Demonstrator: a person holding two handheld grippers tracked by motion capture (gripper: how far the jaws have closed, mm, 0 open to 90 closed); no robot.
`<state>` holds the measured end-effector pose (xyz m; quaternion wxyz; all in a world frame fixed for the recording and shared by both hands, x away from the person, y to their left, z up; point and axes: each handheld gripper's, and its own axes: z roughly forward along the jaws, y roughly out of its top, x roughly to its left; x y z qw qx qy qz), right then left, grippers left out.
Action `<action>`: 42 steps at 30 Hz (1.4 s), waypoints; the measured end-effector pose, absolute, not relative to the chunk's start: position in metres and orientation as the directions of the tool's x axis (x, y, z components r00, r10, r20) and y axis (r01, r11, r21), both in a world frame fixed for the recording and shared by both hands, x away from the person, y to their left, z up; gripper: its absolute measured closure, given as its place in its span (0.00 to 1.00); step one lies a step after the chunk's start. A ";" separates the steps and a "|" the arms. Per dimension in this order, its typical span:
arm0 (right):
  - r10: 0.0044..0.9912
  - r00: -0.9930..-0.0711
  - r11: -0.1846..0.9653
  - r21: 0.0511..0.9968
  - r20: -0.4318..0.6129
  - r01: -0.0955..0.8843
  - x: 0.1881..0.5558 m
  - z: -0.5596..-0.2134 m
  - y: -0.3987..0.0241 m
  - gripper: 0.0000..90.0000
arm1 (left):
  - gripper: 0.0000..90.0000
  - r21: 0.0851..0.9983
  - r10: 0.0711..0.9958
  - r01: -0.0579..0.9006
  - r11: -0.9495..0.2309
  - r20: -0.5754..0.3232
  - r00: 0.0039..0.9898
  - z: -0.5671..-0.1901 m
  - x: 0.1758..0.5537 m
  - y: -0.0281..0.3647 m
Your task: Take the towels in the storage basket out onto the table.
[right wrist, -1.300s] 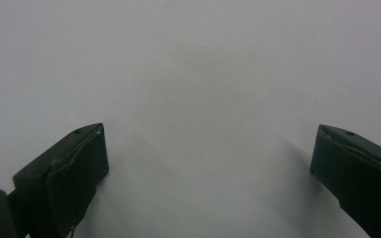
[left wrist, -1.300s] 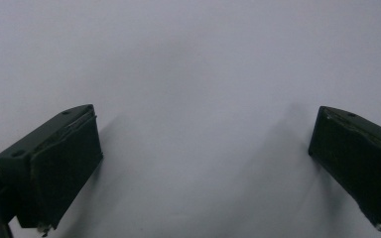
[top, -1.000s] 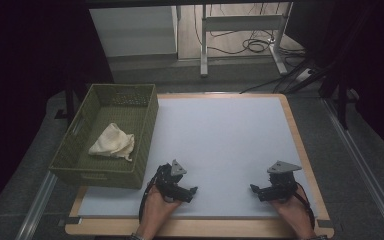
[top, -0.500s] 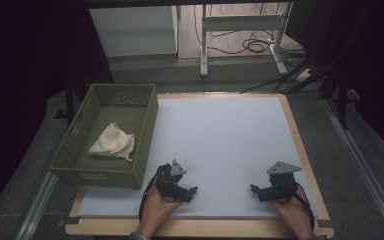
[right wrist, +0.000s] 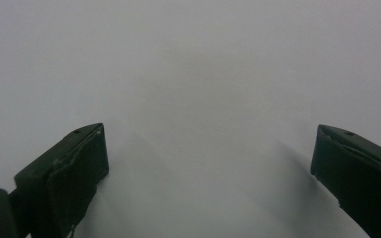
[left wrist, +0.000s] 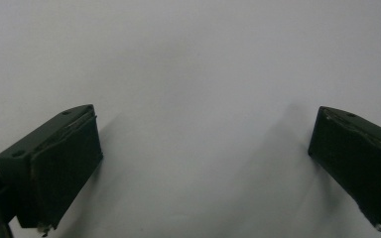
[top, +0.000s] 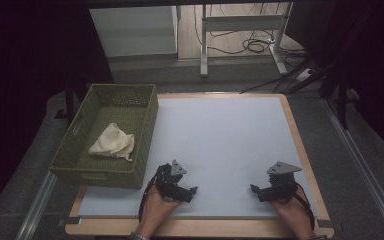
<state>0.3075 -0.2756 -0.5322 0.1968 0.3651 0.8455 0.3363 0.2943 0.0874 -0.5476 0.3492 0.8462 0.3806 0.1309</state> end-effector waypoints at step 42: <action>0.748 -0.657 0.513 0.714 -0.098 0.477 0.307 -0.532 -0.275 0.02 | 0.02 0.677 0.681 0.532 -0.509 -0.061 0.729 -0.501 0.309 0.083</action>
